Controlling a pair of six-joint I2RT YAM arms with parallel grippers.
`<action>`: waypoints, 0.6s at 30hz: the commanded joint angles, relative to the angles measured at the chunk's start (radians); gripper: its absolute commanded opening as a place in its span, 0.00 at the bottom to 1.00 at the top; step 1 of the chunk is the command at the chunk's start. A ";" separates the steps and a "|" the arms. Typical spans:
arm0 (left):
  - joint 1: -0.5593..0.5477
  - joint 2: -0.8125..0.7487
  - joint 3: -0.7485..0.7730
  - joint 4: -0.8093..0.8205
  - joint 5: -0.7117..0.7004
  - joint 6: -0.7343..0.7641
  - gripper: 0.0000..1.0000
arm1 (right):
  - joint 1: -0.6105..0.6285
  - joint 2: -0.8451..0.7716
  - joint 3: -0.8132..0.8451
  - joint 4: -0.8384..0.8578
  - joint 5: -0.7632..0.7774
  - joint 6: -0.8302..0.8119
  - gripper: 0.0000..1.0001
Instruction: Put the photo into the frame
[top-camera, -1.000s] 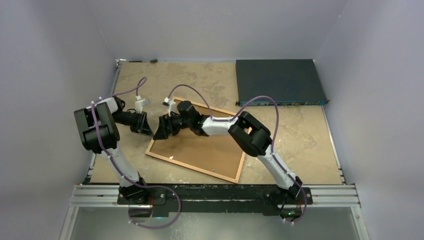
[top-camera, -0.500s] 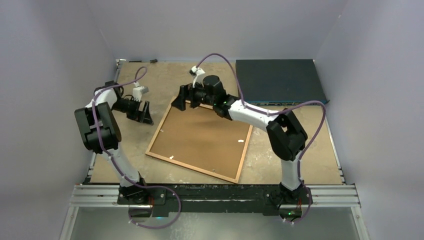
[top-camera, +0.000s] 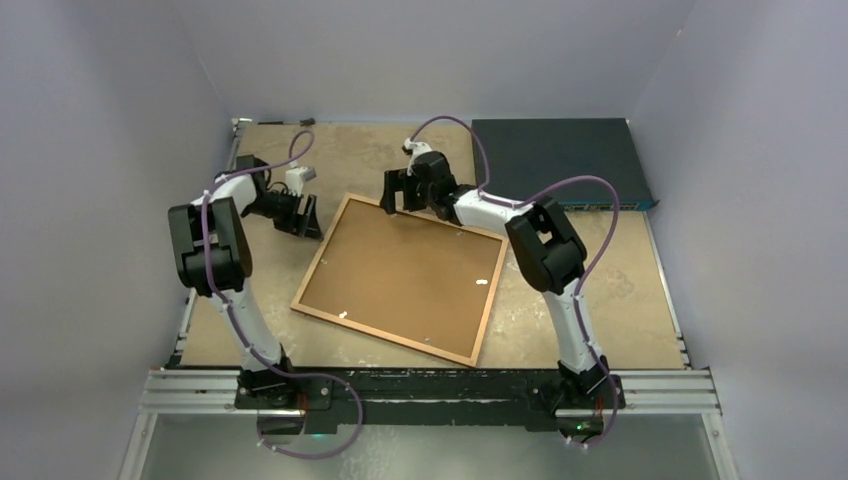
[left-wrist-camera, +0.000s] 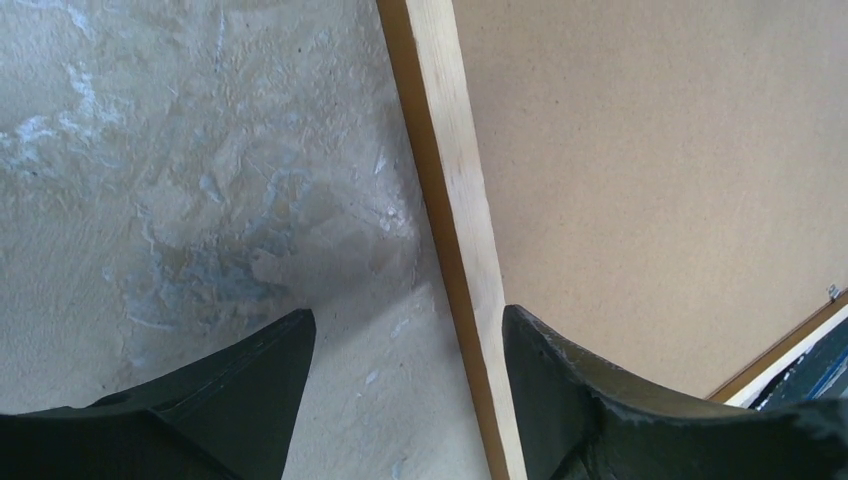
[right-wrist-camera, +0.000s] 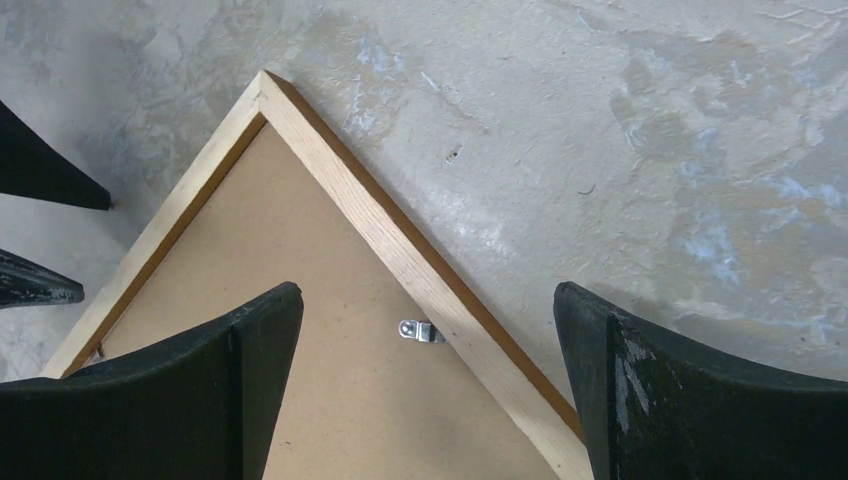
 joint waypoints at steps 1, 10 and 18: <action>-0.016 0.043 0.023 0.056 0.033 -0.041 0.66 | 0.001 -0.063 -0.045 0.041 0.011 0.000 0.98; 0.005 -0.012 -0.016 -0.004 0.027 -0.007 0.61 | -0.024 0.005 0.025 0.005 -0.094 -0.001 0.99; 0.202 -0.088 0.048 -0.226 0.038 0.161 0.64 | -0.024 0.082 0.089 0.023 -0.173 0.028 0.99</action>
